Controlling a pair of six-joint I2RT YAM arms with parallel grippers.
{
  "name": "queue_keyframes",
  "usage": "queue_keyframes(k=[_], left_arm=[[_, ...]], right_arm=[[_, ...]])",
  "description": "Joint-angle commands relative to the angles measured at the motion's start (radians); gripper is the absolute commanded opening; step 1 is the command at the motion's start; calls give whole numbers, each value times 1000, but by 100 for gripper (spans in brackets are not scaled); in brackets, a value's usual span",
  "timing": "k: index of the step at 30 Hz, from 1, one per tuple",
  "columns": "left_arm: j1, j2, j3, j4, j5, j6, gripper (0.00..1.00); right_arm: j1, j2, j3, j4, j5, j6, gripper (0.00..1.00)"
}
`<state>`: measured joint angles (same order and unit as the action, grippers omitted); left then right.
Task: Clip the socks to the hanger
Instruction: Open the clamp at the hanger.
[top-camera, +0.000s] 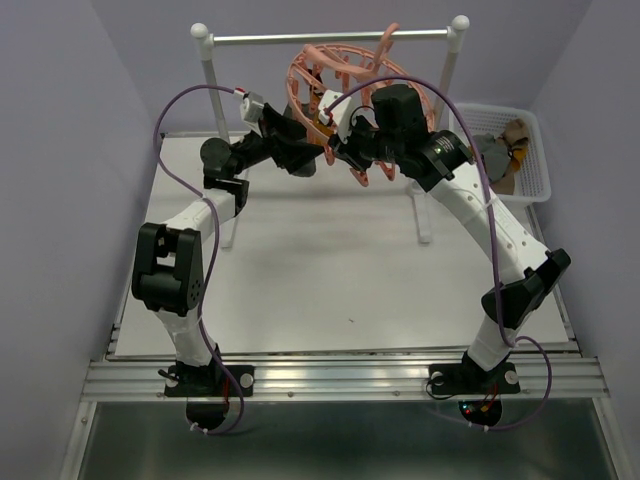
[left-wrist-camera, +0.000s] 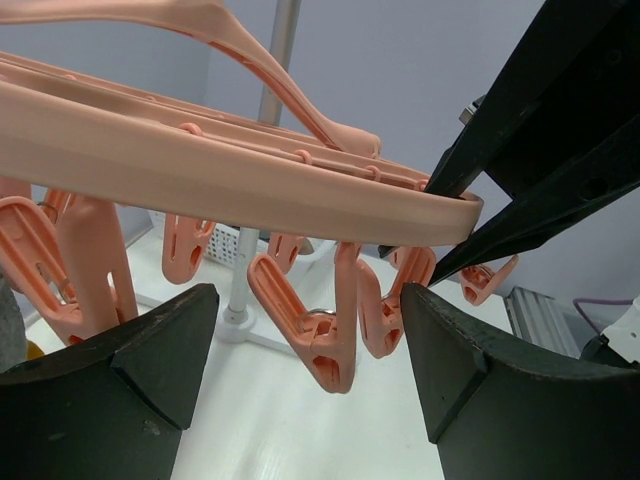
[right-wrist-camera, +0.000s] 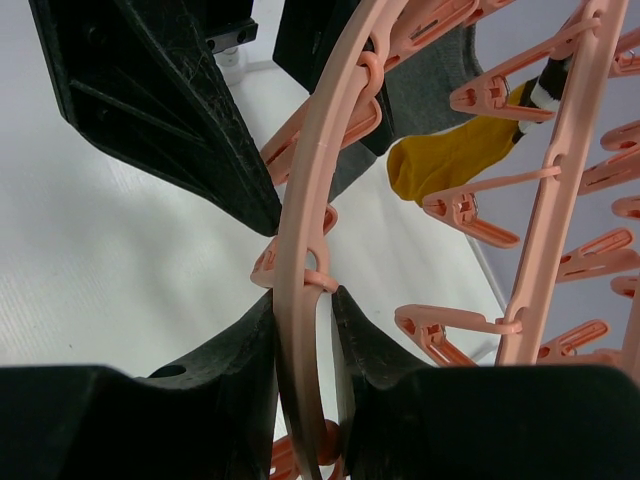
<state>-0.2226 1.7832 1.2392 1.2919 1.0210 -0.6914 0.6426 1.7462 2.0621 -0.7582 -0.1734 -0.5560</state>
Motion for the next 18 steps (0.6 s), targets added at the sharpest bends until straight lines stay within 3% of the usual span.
queue_keyframes(k=[1, 10, 18], left_arm=[[-4, -21, 42, 188, 21, -14, 84], [-4, -10, 51, 311, 40, -109, 77], [-3, -41, 37, 331, 30, -106, 72]], right_arm=[[-9, -45, -5, -30, 5, 56, 26], [-9, -48, -16, -33, 12, 54, 26], [-9, -50, -33, -32, 25, 53, 26]])
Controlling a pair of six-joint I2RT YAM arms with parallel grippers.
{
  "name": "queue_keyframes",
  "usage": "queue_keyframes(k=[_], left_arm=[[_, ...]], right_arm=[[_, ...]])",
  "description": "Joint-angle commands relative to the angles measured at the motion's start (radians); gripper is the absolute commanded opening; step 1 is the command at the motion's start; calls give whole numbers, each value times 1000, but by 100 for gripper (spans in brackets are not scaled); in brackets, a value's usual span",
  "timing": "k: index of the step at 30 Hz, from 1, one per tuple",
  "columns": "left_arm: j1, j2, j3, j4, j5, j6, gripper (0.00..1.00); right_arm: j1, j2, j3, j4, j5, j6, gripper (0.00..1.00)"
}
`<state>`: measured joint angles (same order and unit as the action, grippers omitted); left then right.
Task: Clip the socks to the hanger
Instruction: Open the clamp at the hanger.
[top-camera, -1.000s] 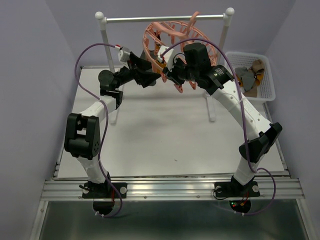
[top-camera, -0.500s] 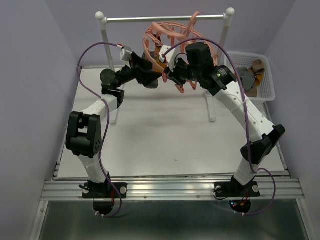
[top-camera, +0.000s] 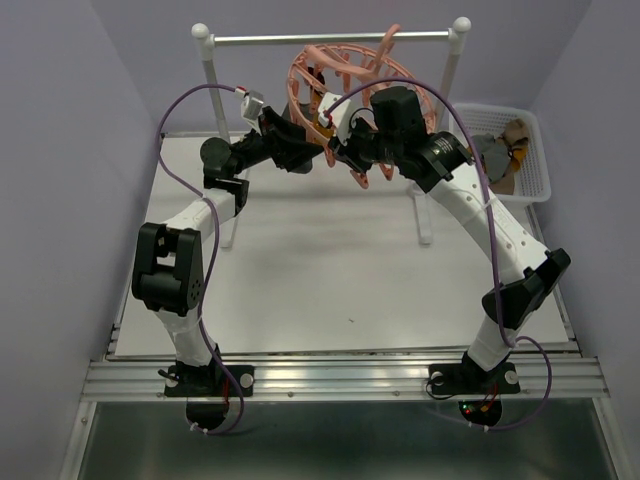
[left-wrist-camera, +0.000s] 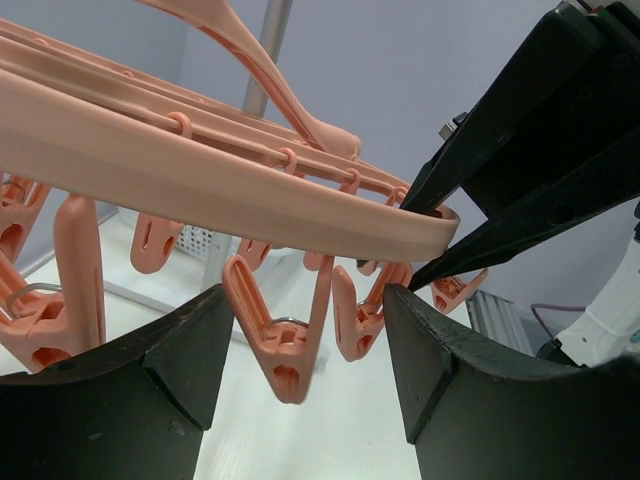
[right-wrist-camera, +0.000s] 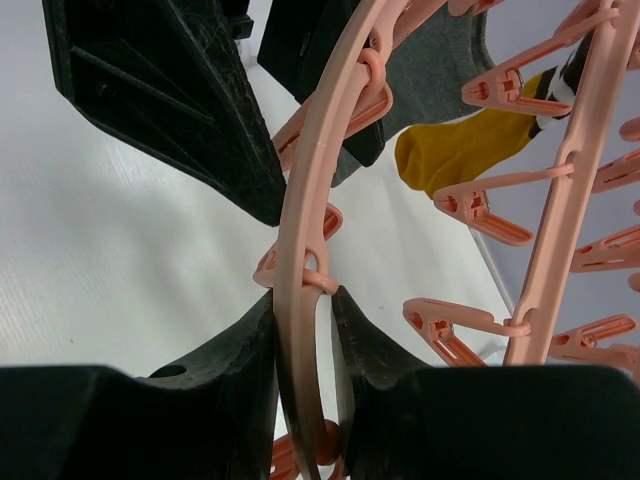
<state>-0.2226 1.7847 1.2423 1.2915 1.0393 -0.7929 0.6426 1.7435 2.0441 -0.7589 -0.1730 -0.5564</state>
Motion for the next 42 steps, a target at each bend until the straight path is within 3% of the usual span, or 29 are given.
queue_keyframes(k=[1, 9, 22, 28, 29, 30, 32, 42], left_arm=[[-4, -47, 34, 328, 10, 0, 70], [-4, -100, 17, 224, -36, 86, 66], [-17, -157, -15, 53, -64, 230, 49], [-52, -222, -35, -170, -108, 420, 30], [-57, -229, -40, -194, -120, 435, 25], [-64, -244, -53, -225, -140, 448, 12], [-67, -257, -67, -248, -150, 460, 0], [-133, -327, -175, -377, -339, 521, 0]], right_arm=[[-9, -48, -16, -31, 23, 52, 26], [-9, -58, -36, -28, 21, 52, 26], [-9, -68, -39, -23, 9, 59, 26], [-9, -75, -36, -20, 21, 67, 27], [-9, -76, -38, -20, 24, 69, 26], [-9, -78, -41, -17, 33, 72, 27], [-9, -76, -41, -14, 46, 81, 27], [-9, -98, -51, 24, 231, 179, 28]])
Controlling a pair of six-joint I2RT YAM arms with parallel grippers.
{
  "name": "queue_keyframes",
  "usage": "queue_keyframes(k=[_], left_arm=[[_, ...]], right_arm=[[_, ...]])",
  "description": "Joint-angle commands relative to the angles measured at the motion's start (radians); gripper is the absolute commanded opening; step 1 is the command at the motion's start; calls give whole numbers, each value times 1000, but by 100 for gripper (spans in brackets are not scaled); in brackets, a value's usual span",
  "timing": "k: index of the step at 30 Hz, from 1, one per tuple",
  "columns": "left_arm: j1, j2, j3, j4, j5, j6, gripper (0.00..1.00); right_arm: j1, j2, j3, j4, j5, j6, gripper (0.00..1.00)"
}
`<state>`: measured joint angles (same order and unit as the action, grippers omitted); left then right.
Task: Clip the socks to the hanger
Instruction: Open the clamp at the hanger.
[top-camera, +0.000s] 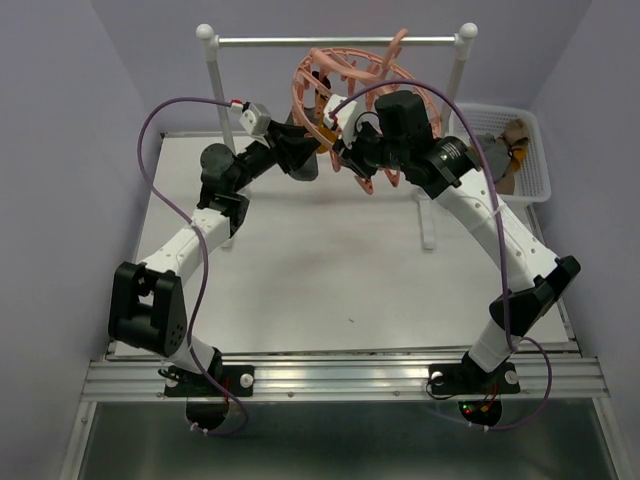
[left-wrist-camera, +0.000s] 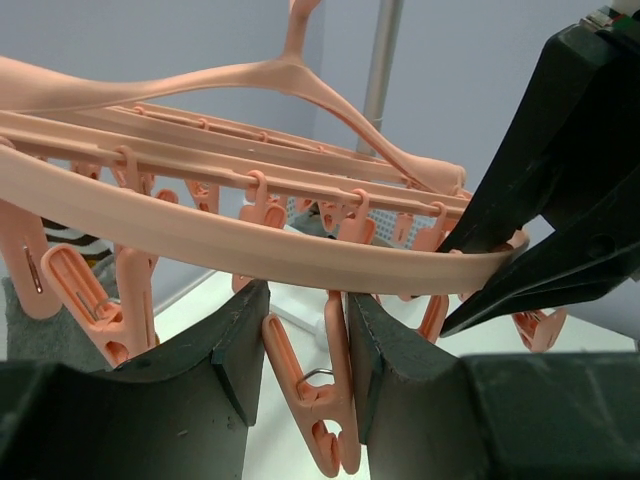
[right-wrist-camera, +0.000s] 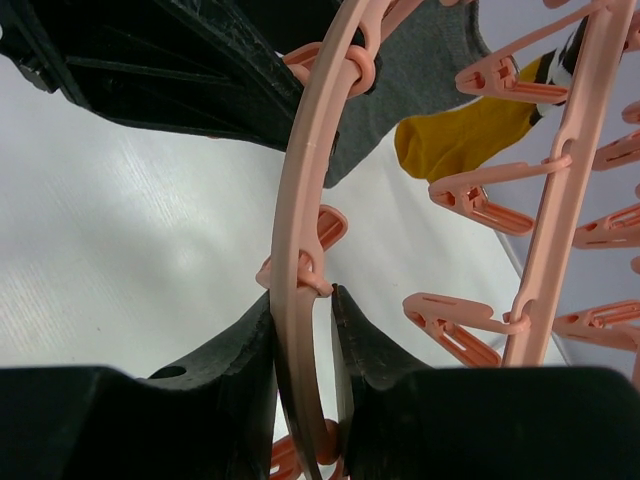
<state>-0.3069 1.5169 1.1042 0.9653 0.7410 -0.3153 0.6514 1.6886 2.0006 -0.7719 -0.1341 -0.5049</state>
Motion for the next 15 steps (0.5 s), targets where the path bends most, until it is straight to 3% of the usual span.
queue_keyframes(k=[1, 9, 15], left_arm=[[-64, -61, -40, -74, -60, 51, 0], [-153, -86, -67, -166, -308, 94, 0], [-153, -96, -93, -172, -295, 108, 0]], right_arm=[[-18, -43, -11, 37, 208, 141, 29], [-18, -38, -29, 52, 375, 230, 31], [-18, -79, -85, 63, 324, 207, 31]])
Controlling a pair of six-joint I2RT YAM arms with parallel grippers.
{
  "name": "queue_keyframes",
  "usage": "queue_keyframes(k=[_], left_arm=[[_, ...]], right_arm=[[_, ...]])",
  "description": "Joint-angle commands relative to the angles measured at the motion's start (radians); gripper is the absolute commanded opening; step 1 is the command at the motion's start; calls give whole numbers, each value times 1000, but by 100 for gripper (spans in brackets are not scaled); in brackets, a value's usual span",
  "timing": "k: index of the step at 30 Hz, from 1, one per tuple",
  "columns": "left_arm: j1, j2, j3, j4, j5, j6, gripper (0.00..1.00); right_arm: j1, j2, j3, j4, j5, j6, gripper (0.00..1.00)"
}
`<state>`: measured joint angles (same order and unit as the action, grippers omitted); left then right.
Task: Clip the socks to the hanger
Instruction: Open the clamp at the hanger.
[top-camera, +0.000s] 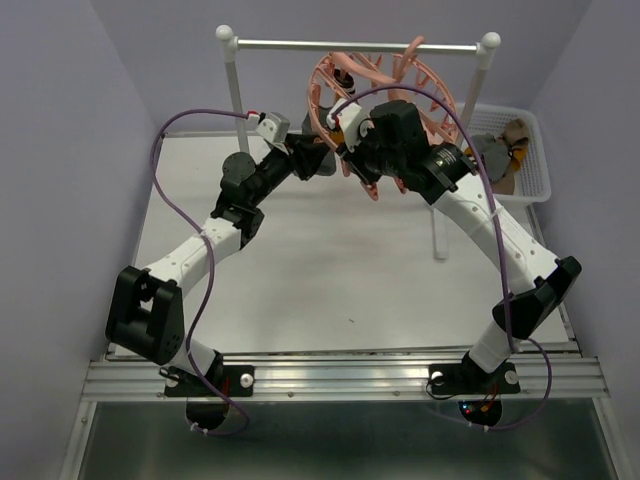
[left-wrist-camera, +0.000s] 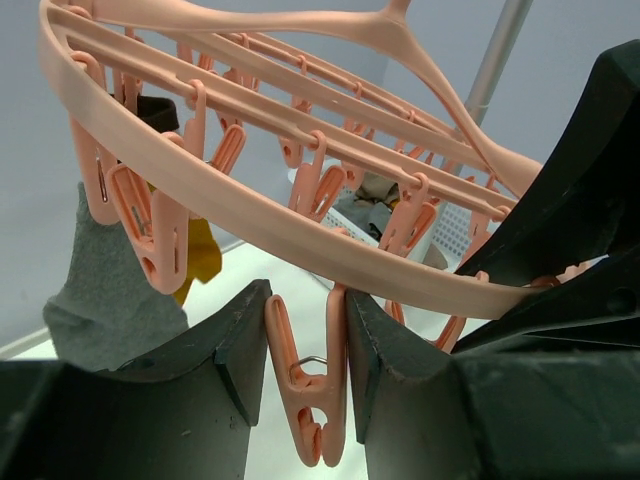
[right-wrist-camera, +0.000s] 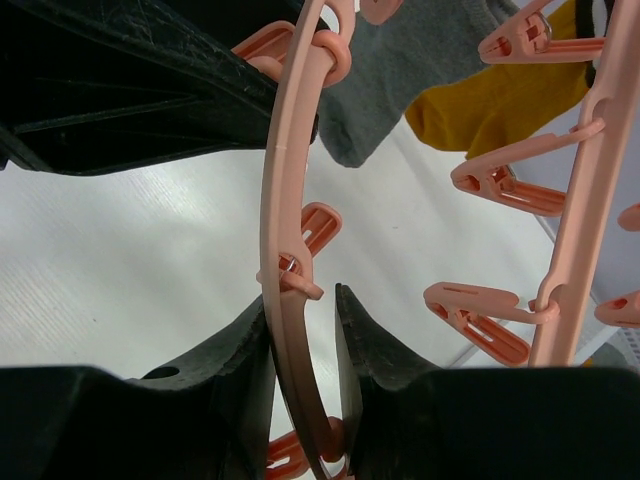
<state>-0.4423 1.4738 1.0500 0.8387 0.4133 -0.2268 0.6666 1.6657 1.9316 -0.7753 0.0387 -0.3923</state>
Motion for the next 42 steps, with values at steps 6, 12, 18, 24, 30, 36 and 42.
queue_keyframes(k=[6, 12, 18, 24, 30, 36, 42], left_arm=[[-15, -61, -38, -50, 41, 50, 0], [-6, -52, -13, -50, 39, 47, 0], [-6, -49, -7, -46, 33, 12, 0], [-9, -49, -13, -38, 71, -35, 0], [-9, -47, -12, -43, 62, -49, 0], [-9, -23, 13, -59, 73, -66, 0], [-10, 29, 28, 17, 79, -135, 0]], right_arm=[[-33, -87, -20, 67, 132, 56, 33], [-33, -87, 44, 76, 168, 50, 59], [-33, -99, 124, 94, 150, 59, 92], [-33, -167, 130, 137, 93, 145, 100], [-33, -291, 35, 180, 177, 299, 100], [-33, -409, -157, 260, 178, 358, 100], [-33, -492, -324, 246, 343, 556, 100]])
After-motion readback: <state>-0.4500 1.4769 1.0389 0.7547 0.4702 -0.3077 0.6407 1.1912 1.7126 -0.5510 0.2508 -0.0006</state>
